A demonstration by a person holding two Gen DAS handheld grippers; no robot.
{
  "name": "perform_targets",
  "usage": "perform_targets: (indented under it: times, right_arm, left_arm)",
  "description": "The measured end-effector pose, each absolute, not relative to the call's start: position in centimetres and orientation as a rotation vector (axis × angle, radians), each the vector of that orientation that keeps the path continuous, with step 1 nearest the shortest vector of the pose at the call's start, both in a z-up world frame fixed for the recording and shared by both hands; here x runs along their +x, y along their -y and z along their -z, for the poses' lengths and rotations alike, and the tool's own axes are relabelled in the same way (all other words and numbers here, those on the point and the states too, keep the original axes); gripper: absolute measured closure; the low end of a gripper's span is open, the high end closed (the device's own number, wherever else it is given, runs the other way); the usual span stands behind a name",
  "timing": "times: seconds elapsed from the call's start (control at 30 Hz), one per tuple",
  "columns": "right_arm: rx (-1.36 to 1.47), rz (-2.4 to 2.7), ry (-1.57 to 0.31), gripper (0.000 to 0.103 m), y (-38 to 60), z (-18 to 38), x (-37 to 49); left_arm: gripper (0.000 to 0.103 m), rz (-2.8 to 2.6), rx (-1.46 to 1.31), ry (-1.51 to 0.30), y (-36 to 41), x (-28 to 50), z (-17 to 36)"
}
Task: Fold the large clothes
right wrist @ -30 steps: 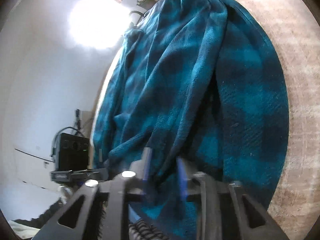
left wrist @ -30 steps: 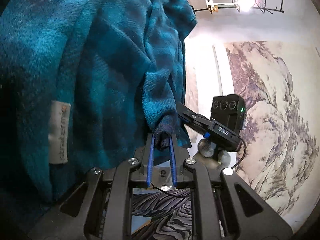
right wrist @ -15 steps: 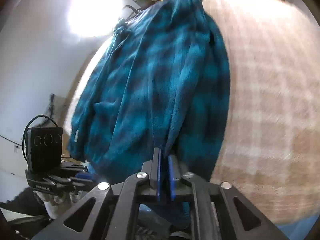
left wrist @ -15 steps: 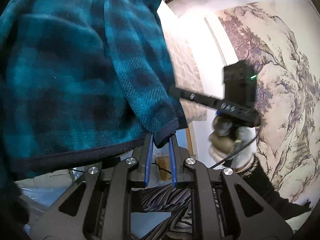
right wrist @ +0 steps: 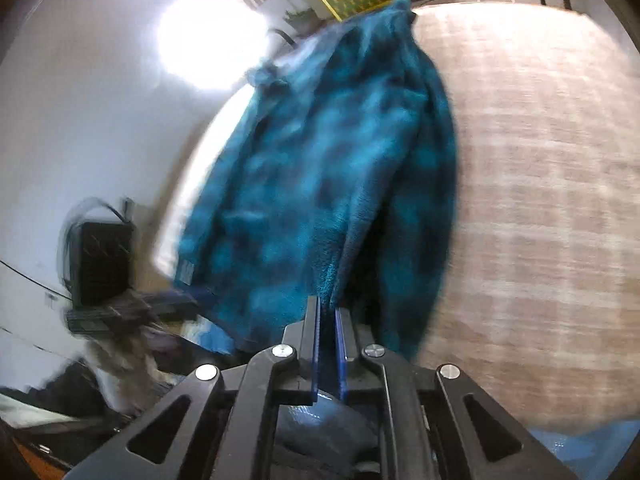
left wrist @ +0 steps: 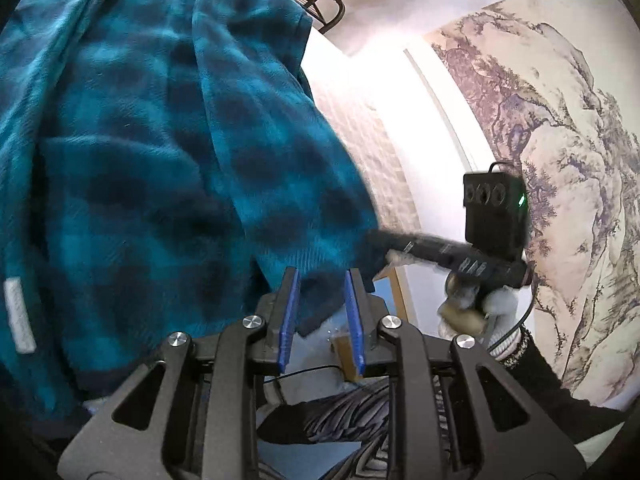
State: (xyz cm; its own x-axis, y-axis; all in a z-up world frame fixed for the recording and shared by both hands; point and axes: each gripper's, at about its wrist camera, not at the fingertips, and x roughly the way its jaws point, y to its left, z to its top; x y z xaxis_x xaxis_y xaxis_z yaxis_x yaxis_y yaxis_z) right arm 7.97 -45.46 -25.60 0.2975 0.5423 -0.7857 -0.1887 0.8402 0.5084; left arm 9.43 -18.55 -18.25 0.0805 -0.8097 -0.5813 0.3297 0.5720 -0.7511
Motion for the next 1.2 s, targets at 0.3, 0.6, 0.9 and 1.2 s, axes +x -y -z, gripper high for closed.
perform_targets:
  times: [0.3, 0.6, 0.9, 1.2]
  right_arm:
    - [0.304, -0.551, -1.111, 0.057, 48.0, 23.7, 9.1]
    - [0.469, -0.542, -0.925, 0.039, 52.5, 21.8, 19.7]
    - [0.695, -0.624, -0.921, 0.039, 52.8, 27.6, 32.4]
    - [0.836, -0.591, -0.878, 0.100, 51.5, 30.3, 39.0]
  left_arm:
    - [0.082, 0.932, -0.377, -1.210, 23.9, 10.5, 19.3]
    - [0.082, 0.994, -0.268, -1.245, 28.8, 10.6, 21.6]
    - [0.082, 1.057, -0.201, -1.229, 30.6, 9.7, 22.5]
    - [0.082, 1.076, -0.195, -1.208, 30.4, 9.7, 22.6]
